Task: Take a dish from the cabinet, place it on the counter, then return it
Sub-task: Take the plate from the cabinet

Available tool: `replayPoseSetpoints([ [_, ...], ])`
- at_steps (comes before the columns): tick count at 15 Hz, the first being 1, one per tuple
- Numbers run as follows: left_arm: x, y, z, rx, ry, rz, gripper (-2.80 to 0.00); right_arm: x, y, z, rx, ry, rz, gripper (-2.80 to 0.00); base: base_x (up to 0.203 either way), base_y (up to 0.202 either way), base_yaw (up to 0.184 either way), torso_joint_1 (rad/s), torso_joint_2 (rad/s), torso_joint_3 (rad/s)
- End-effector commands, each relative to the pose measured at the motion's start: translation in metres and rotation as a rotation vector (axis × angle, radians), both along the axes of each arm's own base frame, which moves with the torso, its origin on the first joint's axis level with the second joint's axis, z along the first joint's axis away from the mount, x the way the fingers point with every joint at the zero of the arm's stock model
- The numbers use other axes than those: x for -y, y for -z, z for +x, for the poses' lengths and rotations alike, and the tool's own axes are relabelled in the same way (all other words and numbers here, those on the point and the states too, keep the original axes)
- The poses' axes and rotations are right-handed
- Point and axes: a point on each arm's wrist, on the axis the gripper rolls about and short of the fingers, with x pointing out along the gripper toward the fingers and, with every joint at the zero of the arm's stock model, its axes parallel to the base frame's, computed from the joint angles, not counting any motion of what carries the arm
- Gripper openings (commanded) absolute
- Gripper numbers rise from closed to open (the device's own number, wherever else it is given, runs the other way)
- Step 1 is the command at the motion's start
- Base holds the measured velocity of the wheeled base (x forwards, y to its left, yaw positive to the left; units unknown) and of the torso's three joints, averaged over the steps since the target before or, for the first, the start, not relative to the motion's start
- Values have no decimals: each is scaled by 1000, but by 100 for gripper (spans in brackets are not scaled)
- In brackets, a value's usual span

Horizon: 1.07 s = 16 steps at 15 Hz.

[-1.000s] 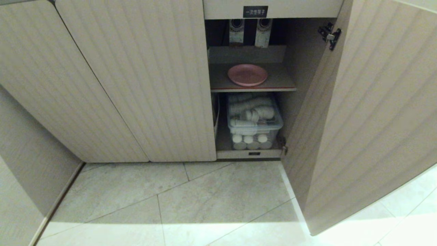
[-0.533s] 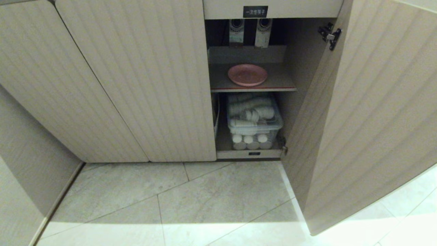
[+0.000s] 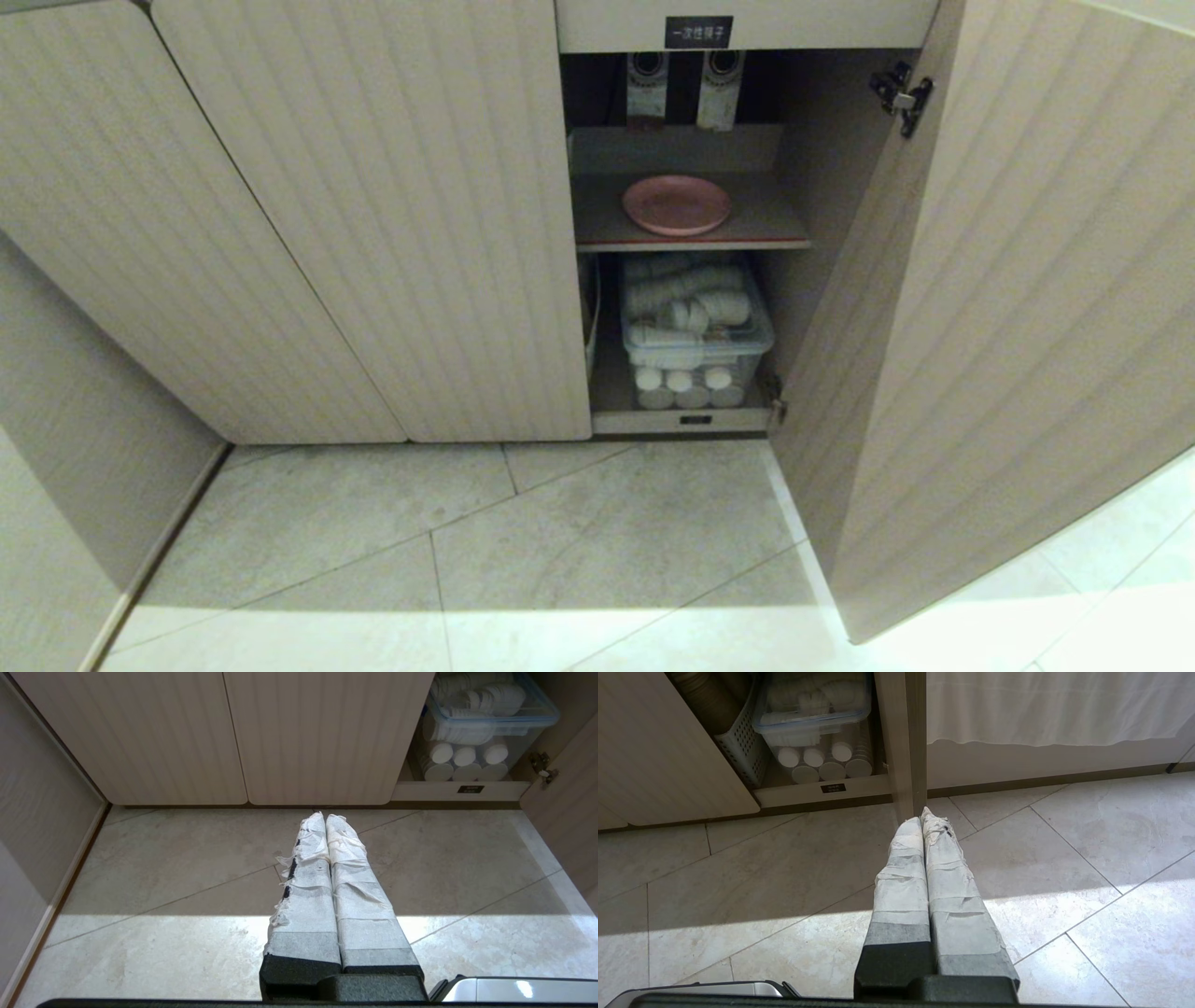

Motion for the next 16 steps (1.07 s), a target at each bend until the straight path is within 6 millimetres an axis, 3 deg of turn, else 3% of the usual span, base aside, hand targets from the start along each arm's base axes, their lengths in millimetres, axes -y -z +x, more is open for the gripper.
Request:
replayPoseSetpoints([
  [1,0,0,0,1,0,0,-280,0,0,0,-2,0,1,-280,0,0,0,0,0,0],
  [16,0,0,0,1,-2,-2,-280,0,0,0,0,1,1,-280,0,0,0,0,0,0],
])
